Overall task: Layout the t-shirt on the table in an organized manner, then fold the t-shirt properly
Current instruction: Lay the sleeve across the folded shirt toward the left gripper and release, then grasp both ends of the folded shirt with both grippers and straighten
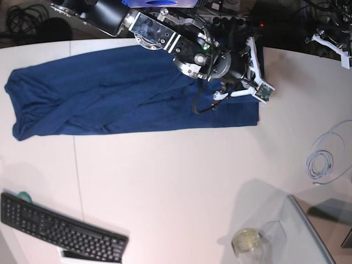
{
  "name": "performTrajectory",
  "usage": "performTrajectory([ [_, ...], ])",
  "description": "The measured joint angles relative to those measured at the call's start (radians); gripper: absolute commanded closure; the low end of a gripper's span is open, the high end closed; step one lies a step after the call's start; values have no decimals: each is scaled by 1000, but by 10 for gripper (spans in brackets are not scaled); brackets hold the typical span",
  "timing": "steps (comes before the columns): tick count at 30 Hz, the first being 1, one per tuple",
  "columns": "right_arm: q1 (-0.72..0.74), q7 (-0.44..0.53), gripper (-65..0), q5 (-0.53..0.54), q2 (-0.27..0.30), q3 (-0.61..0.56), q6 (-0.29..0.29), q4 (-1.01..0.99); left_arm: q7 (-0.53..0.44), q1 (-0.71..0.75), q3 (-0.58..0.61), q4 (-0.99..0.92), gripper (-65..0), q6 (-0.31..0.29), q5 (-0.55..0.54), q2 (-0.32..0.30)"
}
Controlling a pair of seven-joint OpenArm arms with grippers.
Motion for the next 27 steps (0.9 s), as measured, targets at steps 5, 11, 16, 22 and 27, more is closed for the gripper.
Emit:
performTrajectory([
  [5, 2, -1, -138, -1, -2, -3, 0, -53, 0, 0, 0, 0, 0, 0, 0, 0],
  [11, -3, -6, -345, -6, 3, -3, -3, -7, -1, 4, 55, 0, 0, 3, 0, -5],
  [16, -33, 9, -351, 0, 80, 84, 0, 173, -4, 4, 113, 7, 0, 0, -7, 8],
  [22, -165, 1, -351, -1, 174, 383, 1, 311, -3, 11, 139, 63, -99, 0, -3, 25],
  [27, -264, 1, -351, -6, 203, 566, 0, 342, -1, 5, 154, 108, -546, 0, -8, 58],
])
